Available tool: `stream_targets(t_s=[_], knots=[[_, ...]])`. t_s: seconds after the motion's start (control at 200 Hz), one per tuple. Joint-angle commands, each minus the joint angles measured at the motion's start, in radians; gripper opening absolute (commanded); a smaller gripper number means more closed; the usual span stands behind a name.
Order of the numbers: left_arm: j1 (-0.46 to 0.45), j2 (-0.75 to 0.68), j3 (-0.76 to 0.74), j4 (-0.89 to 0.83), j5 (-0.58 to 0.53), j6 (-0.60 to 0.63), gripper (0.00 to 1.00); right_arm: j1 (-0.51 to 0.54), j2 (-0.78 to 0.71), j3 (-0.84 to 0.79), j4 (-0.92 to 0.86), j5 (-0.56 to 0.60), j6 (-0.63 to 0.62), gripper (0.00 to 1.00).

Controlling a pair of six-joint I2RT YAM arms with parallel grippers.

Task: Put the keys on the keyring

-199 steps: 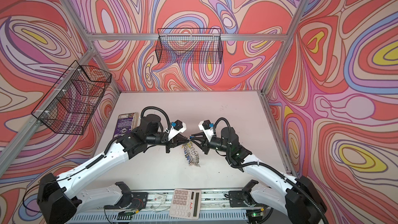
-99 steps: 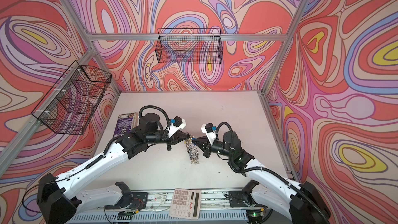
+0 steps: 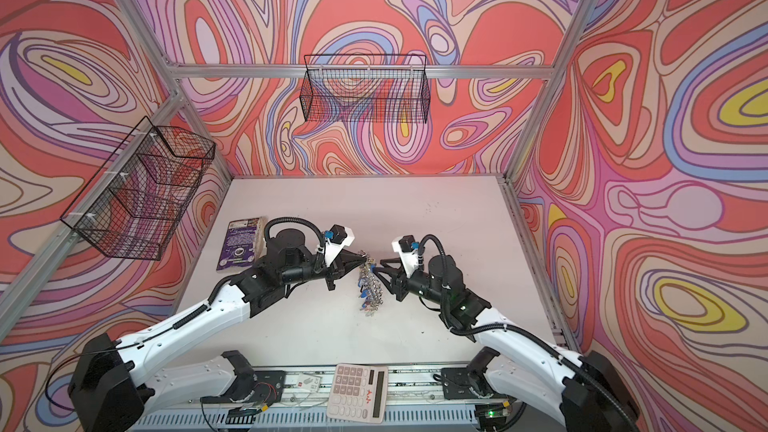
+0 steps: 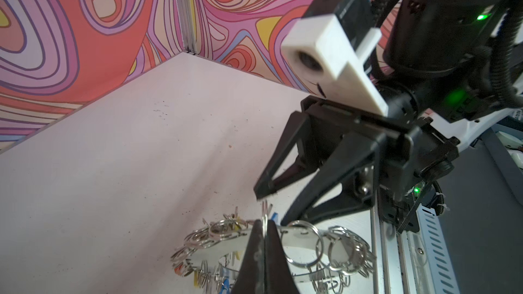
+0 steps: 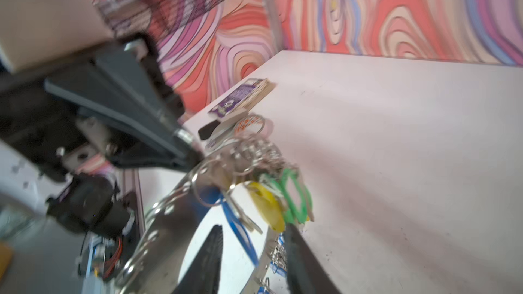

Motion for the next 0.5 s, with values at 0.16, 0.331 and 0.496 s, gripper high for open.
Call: stream_targets(t_s=[0.16, 0.331, 0.496], knots=[[0.008, 0.053, 0.067, 0.106, -0.054, -0.043, 0.00, -0.124, -0.095, 0.026, -0.068, 0.262, 0.098, 0.82], [0.008, 0.232, 0.207, 0.211, -0.023, -0.110, 0.00, -0.125, -0.050, 0.026, -0.031, 0.371, 0.102, 0.98], [0.008, 0.368, 0.299, 0.294, -0.036, -0.140, 0.00, -0.129, -0.034, 0.015, 0.001, 0.414, 0.116, 0.98]])
